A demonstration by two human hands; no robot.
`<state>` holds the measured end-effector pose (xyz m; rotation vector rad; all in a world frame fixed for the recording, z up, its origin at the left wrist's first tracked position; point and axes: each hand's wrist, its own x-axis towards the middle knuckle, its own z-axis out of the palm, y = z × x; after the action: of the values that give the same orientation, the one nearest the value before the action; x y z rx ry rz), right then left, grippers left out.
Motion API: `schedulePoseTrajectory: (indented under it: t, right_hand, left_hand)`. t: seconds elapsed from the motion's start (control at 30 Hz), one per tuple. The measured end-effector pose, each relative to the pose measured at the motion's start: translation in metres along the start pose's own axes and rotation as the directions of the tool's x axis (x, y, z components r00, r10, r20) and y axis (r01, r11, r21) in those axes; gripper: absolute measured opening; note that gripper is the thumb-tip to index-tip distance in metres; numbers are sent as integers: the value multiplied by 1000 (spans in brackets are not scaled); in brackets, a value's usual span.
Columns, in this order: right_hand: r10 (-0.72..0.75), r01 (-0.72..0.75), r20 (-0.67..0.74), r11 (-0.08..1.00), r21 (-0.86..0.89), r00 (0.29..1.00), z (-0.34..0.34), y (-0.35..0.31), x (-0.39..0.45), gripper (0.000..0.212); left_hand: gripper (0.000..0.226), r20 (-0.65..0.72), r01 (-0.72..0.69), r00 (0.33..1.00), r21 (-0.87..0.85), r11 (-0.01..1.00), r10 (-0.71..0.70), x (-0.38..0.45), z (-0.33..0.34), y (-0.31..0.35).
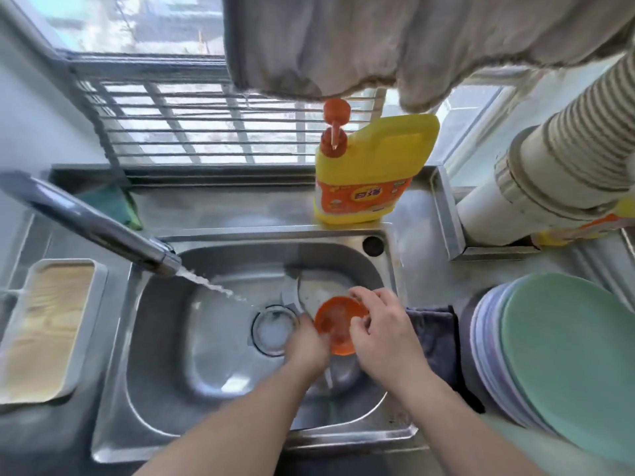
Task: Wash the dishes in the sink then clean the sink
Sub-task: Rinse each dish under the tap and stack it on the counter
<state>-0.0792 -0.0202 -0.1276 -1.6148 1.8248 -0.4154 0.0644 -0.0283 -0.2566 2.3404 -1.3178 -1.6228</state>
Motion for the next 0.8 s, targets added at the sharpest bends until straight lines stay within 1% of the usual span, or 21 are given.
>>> schedulePoseTrajectory:
  t: [0.03,0.1,0.17,0.2,0.27,0.33,0.37,0.47,0.5,0.53,0.57,0.6,0.63,0.67,0.7,0.73,0.8]
  right_hand:
    - [12,-12,3,1000,-2,1000,1,0,2,45]
    - [40,-40,15,999,3,999,2,-3,4,46]
    - [63,-63,46,998,1,997,3,-9,6,46]
    - [78,-78,73,997,-2,994,3,-12,6,47]
    - [110,-110,120,994,-6,987,6,-17,7,47]
    - [167,-168,154,986,-12,974,9,-22,7,48]
    - [199,-200,169,980,-14,965,11,-25,7,48]
    - [306,-314,233,949,-3,923,25,-35,14,45]
    - [343,-365,263,930,41,902,31,-39,17,42]
    - [398,-454,316,882,125,861,39,-44,19,37]
    - [448,-564,396,785,254,802,47,-51,21,35]
    - [478,-684,510,629,369,715,53,-60,20,33]
    - [466,-771,618,455,446,633,60,-68,19,33]
    - [436,-820,695,323,472,572,66,-76,18,37]
    - [420,-850,740,225,476,525,70,-85,17,45]
    - [425,-873,767,153,462,481,73,-93,18,55]
    - [455,-909,803,32,417,385,79,-105,18,71]
  left_hand:
    - [24,21,0,1000,-54,999,1,-3,-4,-2]
    - [24,69,25,998,-214,977,-11,-22,-18,-2]
    - [24,154,98,987,-386,917,-41,-43,-33,0]
    - [23,205,116,978,-439,891,-26,-49,-38,-2]
    - [24,264,128,965,-495,859,8,-55,-45,-3]
    - [31,303,183,953,-548,816,-11,-59,-53,-2]
    - [29,311,208,950,-584,785,-20,-63,-60,1]
    - [24,275,243,958,-639,730,-78,-72,-88,1]
    - [23,261,256,959,-639,725,-109,-73,-100,0]
    - [26,241,266,960,-638,723,-140,-73,-112,-1]
    - [31,226,273,960,-640,719,-163,-74,-125,-3]
    - [36,228,283,958,-644,711,-175,-74,-137,-5]
    - [41,243,299,953,-652,697,-181,-73,-147,-6]
    - [46,274,323,944,-661,677,-184,-74,-157,-7]
    - [50,309,362,930,-671,647,-200,-74,-166,-9]
    - [55,354,420,906,-672,610,-234,-74,-172,-12]
    - [66,459,562,826,-632,533,-326,-73,-180,-21]
